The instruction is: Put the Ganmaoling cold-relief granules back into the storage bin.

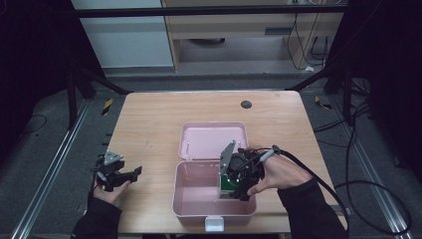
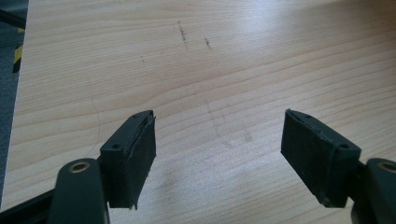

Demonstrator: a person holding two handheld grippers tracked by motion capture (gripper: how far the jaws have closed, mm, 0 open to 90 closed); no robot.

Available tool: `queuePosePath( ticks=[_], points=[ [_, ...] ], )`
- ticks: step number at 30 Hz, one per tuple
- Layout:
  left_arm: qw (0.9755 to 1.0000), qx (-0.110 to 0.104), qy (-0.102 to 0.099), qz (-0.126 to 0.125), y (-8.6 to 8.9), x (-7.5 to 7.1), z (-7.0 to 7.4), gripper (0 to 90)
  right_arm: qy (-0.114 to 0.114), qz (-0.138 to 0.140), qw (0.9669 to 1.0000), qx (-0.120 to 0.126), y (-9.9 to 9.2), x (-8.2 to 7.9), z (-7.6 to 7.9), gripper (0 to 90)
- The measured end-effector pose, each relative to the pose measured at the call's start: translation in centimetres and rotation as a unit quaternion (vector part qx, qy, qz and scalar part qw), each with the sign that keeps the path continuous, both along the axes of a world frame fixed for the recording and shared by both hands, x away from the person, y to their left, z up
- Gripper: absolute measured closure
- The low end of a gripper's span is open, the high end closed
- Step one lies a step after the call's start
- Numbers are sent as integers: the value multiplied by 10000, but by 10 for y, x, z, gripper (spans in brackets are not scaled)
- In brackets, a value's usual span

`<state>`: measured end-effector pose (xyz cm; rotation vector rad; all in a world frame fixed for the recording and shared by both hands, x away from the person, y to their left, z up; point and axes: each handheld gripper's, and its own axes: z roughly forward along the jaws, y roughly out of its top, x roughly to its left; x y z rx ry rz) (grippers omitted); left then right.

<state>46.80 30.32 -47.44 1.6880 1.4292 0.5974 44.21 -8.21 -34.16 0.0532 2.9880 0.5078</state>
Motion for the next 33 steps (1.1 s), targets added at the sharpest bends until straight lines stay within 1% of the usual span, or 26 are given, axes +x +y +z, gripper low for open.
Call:
queuePosePath(
  ticks=[6,9,11,13,16,18,20,22,25,27,29,30,31,33],
  points=[
    [10000,9,5,-3,0,0,0,255,-5,54,9999,-107,1,-1,-7,159],
    [10000,-33,-24,24,0,0,0,255,16,99,9999,-86,2,-1,-9,159],
    [10000,-30,-24,21,0,0,0,255,26,81,9999,-74,3,-1,-12,159],
    [10000,-21,-14,19,0,0,0,256,88,49,9999,-28,1,0,-15,159],
    [10000,-10,5,9,0,0,0,256,84,1,9999,-111,0,1,-21,159],
    [10000,-11,1,10,0,0,0,256,74,39,9998,-199,1,1,-25,159],
    [10000,2,-4,5,0,0,0,256,98,90,9997,-197,3,1,-27,159],
    [10000,-27,-21,27,0,0,0,256,137,111,9997,-190,5,2,-30,159],
    [10000,-21,-14,21,0,0,0,256,91,109,9994,-302,7,3,-36,158],
    [10000,-21,-13,19,0,0,0,256,104,101,9992,-369,8,4,-38,158],
    [10000,-34,-30,19,0,0,0,256,130,82,9993,-330,7,4,-40,158],
    [10000,-38,-34,22,0,0,0,255,198,34,9994,-269,6,5,-41,158],
    [10000,-37,-33,23,0,0,0,255,204,22,9996,-217,4,5,-43,158],
    [10000,-7,-6,9,0,0,0,256,176,-7,9994,-304,3,5,-45,157]
  ],
)
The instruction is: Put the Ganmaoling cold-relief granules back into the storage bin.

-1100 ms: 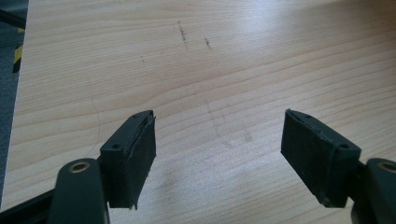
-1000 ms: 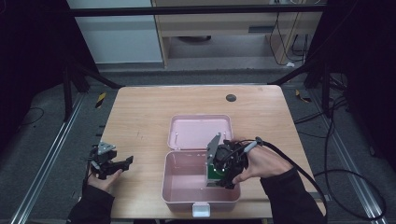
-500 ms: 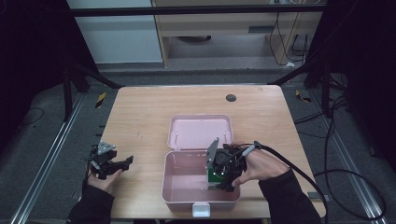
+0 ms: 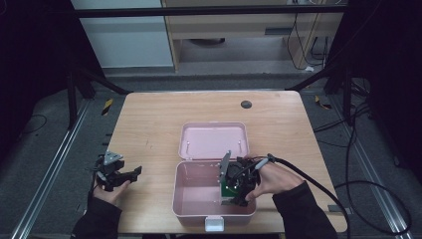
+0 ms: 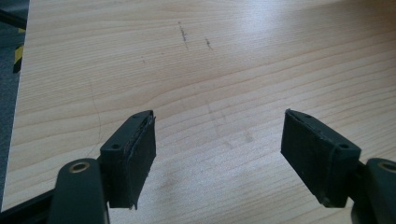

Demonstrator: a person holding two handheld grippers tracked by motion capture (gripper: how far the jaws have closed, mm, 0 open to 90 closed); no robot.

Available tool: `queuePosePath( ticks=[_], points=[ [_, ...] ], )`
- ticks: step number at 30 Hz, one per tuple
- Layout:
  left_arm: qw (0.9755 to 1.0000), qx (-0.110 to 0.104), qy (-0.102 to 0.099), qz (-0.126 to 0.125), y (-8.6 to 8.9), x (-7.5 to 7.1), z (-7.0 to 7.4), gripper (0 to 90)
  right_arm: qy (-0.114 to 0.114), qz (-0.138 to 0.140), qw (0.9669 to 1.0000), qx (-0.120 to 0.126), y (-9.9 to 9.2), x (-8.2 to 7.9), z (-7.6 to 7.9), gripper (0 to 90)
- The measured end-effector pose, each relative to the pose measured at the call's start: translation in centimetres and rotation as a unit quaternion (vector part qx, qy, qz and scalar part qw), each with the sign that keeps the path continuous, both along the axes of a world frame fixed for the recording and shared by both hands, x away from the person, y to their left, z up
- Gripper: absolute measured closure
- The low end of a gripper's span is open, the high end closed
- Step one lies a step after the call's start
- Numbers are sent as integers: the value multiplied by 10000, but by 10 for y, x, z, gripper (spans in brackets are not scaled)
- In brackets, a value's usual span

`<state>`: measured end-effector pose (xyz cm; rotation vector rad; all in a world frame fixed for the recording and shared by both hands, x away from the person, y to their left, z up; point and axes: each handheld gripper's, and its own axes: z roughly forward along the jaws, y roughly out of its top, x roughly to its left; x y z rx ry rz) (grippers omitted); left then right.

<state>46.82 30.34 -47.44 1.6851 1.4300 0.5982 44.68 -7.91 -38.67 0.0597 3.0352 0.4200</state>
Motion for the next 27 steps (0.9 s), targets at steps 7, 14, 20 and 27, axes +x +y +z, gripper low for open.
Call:
queuePosePath(
  ticks=[7,14,20,27],
  points=[
    [10000,-19,-12,11,0,0,0,256,-18,100,9999,-84,3,1,-6,152],
    [10000,-27,-24,9,0,0,0,255,82,43,9995,-293,5,2,-12,135],
    [10000,-16,-10,1,0,0,0,255,85,39,9999,-100,3,2,-3,134],
    [10000,-22,-23,4,0,0,0,255,-249,-169,9980,549,-13,0,22,152]
  ],
)
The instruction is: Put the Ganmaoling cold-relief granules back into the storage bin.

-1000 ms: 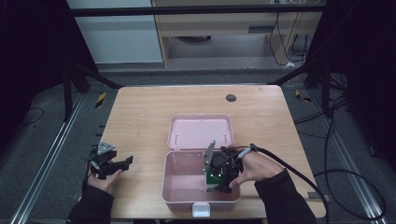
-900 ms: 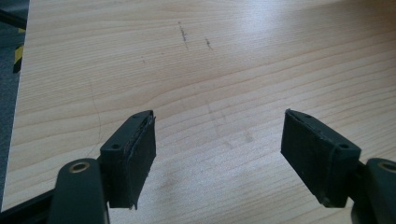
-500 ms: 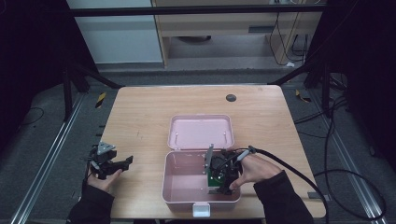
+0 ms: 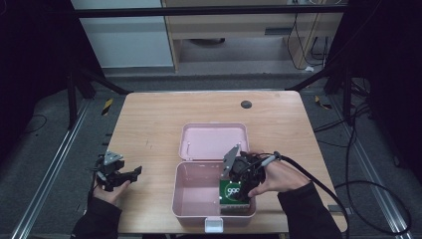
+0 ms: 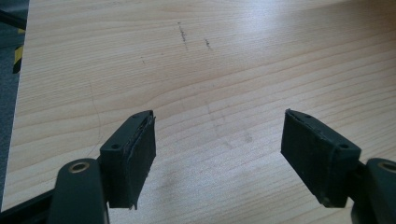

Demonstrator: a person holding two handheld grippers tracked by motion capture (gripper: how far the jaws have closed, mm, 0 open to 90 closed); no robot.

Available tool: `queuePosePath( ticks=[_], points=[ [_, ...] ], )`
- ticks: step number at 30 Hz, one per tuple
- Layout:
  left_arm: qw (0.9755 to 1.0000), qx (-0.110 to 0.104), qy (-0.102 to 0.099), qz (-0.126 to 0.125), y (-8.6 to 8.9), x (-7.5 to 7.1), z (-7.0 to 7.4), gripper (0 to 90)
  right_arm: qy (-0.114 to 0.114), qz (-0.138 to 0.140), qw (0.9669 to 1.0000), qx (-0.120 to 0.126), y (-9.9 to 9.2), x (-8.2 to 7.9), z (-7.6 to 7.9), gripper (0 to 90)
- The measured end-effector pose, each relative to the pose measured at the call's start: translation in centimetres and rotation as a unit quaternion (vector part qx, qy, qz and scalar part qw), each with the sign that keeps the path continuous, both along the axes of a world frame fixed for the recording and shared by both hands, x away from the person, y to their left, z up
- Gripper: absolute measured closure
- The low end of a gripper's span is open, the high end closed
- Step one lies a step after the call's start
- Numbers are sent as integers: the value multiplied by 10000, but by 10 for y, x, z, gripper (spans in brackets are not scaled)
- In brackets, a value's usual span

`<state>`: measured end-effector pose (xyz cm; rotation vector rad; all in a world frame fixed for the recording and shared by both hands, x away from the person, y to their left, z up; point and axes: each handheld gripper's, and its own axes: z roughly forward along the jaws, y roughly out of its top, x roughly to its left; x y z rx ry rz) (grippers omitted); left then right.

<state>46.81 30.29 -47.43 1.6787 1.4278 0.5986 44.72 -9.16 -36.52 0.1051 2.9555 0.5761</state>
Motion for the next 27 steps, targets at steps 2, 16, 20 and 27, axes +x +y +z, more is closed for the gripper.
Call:
queuePosePath(
  ticks=[2,16,20,27],
  points=[
    [10000,-3,2,6,0,0,0,255,-78,-84,9998,173,-5,-1,6,162],
    [10000,4,15,-6,0,-1,0,265,-1012,-1154,9788,1356,-65,-4,44,255],
    [10000,-10,-4,6,-1,-1,1,272,-1168,-1696,9647,1642,-86,-6,40,219],
    [10000,6,14,-12,-1,-1,1,288,-1482,-2715,9248,2217,-120,-7,13,157]
  ],
)
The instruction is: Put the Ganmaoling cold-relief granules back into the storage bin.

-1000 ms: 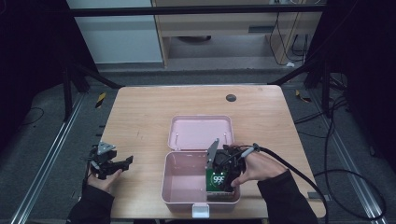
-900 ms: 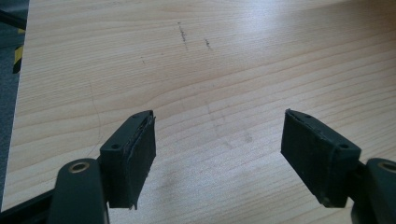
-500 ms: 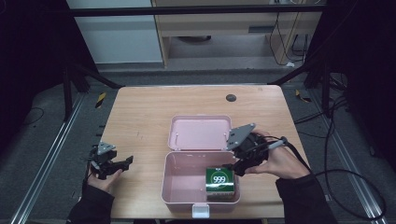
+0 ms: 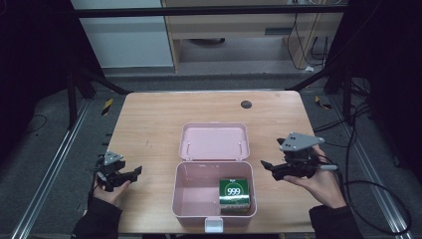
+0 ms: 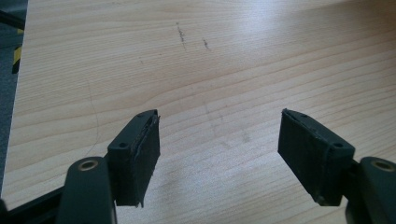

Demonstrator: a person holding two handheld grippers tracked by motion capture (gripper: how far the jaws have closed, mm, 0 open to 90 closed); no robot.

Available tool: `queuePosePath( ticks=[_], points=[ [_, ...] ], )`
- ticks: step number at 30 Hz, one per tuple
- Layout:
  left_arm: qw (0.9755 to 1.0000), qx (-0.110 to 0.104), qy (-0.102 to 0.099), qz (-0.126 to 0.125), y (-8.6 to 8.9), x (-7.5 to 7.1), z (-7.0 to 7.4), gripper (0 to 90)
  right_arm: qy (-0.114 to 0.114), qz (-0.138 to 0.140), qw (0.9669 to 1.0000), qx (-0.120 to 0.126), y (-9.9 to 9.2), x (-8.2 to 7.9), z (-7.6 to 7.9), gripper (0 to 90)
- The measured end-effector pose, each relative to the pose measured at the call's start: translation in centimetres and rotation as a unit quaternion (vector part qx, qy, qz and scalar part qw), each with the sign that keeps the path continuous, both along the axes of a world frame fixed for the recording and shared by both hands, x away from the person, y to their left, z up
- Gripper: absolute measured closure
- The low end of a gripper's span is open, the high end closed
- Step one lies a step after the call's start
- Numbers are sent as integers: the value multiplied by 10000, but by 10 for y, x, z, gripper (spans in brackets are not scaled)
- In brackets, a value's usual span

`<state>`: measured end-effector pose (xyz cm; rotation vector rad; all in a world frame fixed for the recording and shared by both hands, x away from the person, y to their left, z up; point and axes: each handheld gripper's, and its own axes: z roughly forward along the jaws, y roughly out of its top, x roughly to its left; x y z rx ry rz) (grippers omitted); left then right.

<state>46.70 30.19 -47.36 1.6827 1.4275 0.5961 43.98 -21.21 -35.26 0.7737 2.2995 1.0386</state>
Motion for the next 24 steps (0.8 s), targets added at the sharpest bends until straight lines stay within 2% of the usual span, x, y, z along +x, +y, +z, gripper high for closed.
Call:
queuePosePath(
  ticks=[2,5,6,8,10,15,21,24],
  points=[
    [10000,-3,-5,-8,0,0,0,297,-17,-371,9992,141,-10,0,-15,154],
    [10000,-5,5,-16,-1,0,0,310,-29,-736,9966,360,-21,0,-35,137],
    [10000,-10,18,-21,-1,0,0,314,47,-880,9949,484,-26,0,-44,130],
    [10000,24,37,-39,-1,0,-1,324,133,-1009,9931,578,-32,2,-56,123],
    [10000,-7,20,-29,-1,0,-1,330,182,-1163,9917,523,-38,6,-68,114],
    [10000,54,45,1,0,0,-4,342,195,-1655,9822,872,-52,12,-90,101],
    [9999,111,29,87,1,1,-8,331,243,-2145,9723,900,-68,10,-114,71],
    [9998,138,27,119,2,2,-10,317,325,-2427,9655,885,-81,9,-126,71]
  ],
)
